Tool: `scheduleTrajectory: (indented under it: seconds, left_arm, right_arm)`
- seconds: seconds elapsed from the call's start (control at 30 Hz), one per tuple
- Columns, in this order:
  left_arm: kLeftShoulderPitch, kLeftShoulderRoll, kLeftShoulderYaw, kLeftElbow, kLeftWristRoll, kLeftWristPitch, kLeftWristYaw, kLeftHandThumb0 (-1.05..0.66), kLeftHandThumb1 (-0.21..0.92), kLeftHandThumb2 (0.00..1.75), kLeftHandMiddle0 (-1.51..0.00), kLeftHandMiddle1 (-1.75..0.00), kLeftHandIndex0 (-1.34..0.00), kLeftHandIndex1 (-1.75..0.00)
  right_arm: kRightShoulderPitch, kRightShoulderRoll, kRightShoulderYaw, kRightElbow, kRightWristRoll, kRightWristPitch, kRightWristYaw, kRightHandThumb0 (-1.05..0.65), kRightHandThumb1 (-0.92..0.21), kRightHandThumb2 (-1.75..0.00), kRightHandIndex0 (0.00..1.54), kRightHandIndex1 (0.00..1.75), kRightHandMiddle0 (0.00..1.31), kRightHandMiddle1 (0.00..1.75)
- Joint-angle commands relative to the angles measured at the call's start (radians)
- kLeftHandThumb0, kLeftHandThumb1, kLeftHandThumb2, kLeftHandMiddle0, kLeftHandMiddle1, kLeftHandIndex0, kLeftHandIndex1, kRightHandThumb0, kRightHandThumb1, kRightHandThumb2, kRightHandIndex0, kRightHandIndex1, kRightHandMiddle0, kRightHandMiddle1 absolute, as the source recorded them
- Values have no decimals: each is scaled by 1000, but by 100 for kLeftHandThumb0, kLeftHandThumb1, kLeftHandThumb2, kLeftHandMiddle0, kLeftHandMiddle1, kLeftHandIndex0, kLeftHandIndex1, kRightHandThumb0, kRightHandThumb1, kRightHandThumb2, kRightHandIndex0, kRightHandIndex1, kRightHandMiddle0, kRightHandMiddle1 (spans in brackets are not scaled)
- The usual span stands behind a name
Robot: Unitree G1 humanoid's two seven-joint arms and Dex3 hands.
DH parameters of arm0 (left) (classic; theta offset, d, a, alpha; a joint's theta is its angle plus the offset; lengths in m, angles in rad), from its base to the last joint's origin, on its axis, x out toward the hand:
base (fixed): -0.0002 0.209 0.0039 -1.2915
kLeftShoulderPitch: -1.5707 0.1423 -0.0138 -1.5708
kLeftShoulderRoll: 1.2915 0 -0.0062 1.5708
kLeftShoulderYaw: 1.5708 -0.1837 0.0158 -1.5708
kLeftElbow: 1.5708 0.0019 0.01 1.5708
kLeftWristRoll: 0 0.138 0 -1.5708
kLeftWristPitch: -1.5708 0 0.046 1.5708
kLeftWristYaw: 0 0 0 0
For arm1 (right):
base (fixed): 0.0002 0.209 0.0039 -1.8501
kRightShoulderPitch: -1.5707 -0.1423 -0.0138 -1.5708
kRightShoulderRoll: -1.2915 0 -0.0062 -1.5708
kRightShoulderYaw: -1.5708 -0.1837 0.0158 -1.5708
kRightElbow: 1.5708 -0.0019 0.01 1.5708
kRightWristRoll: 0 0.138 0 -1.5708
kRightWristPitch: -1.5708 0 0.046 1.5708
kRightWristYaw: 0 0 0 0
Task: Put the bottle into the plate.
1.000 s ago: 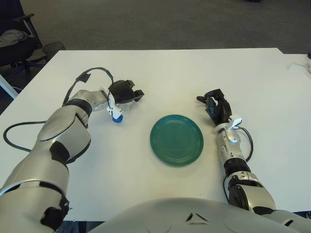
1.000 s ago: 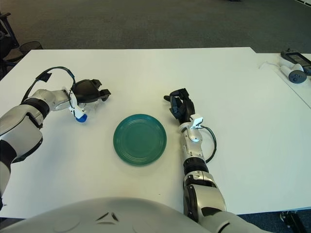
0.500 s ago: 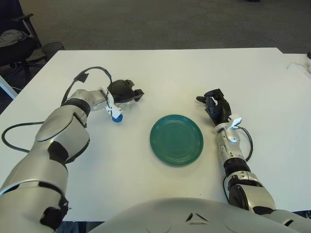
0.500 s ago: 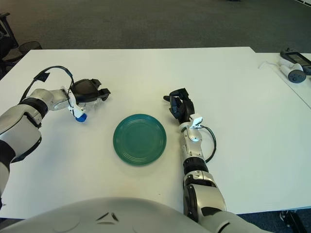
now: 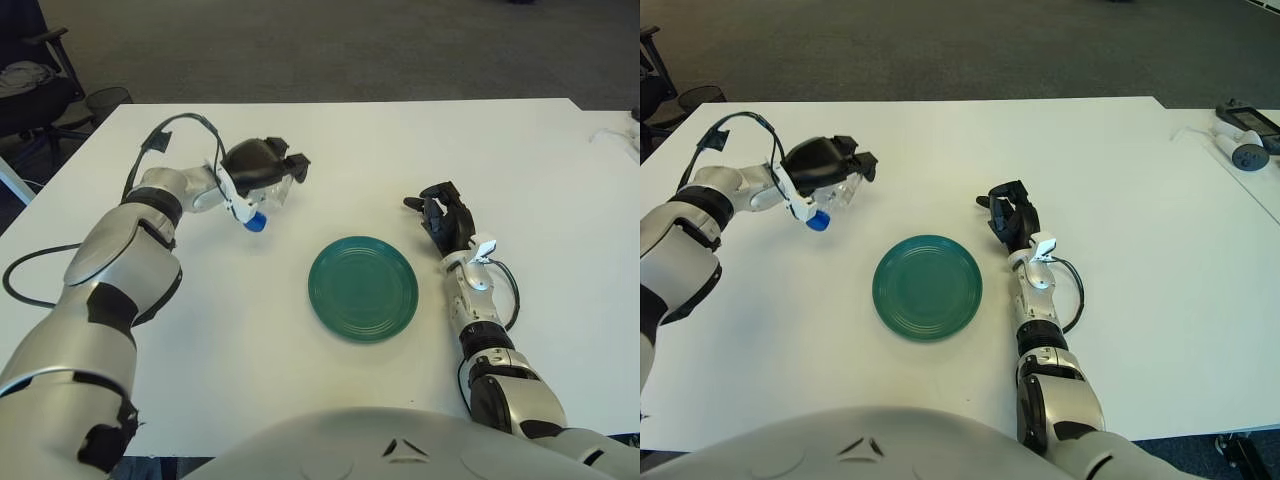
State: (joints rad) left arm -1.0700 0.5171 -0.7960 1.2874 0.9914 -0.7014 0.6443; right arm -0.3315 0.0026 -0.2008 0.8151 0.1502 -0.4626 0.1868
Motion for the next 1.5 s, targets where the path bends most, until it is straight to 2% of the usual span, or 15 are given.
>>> scheduleTrajectory:
  seconds: [0.0, 0.17, 0.3, 0.43, 0.6, 0.83, 1.0, 1.1, 1.23, 1.37, 1.47]
  left_arm:
    - [-25, -1, 28, -16, -25, -34, 25, 0, 6, 160, -82, -169, -58, -175]
    - [-49, 21, 71, -43, -58, -106, 26, 0, 6, 159, -83, -167, -58, -175]
    - [-76, 60, 139, -94, -118, -191, -4, 0, 6, 159, -83, -167, -57, -175]
    - [-81, 60, 204, -121, -182, -234, -49, 0, 6, 159, -83, -166, -58, -175]
    - [-65, 42, 293, -154, -307, -280, -175, 0, 6, 159, -84, -166, -58, -175]
    - [-13, 4, 362, -232, -460, -336, -370, 0, 5, 160, -84, -166, -59, -175]
    - [28, -20, 390, -301, -571, -366, -525, 0, 3, 162, -85, -166, -60, -175]
    - [73, -42, 387, -375, -666, -382, -650, 0, 2, 163, -86, -166, -61, -175]
    - [161, -54, 370, -497, -768, -362, -796, 0, 0, 164, -87, -165, -62, -175]
    - [237, -59, 351, -591, -815, -362, -900, 0, 1, 164, -87, -165, -62, -175]
    - [264, -58, 330, -647, -781, -391, -949, 0, 0, 165, -86, -167, -62, -175]
  right_arm:
    - [111, 16, -10, 137, 10, 109, -20, -35, -92, -51, 34, 101, 20, 174]
    - [111, 15, -10, 139, 8, 109, -22, -35, -92, -51, 34, 101, 20, 174]
    - [108, 13, -10, 144, 9, 112, -17, -35, -92, -51, 33, 100, 20, 174]
    - [106, 11, -12, 150, 13, 114, -6, -35, -92, -51, 33, 100, 20, 174]
    - [101, 14, -20, 160, 21, 114, -1, -35, -92, -51, 35, 101, 20, 174]
    - [97, 16, -23, 170, 21, 104, 4, -35, -92, -50, 35, 102, 21, 173]
    - [90, 16, -24, 179, 21, 100, 8, -35, -92, -50, 35, 102, 21, 173]
    - [87, 17, -29, 184, 25, 100, 14, -35, -92, -51, 34, 101, 20, 173]
    - [82, 20, -35, 192, 32, 99, 18, -35, -92, -52, 33, 100, 19, 174]
    - [77, 20, -36, 200, 36, 97, 20, -35, -92, -52, 32, 100, 19, 175]
    - [72, 21, -35, 205, 36, 97, 17, -35, -92, -52, 32, 99, 19, 175]
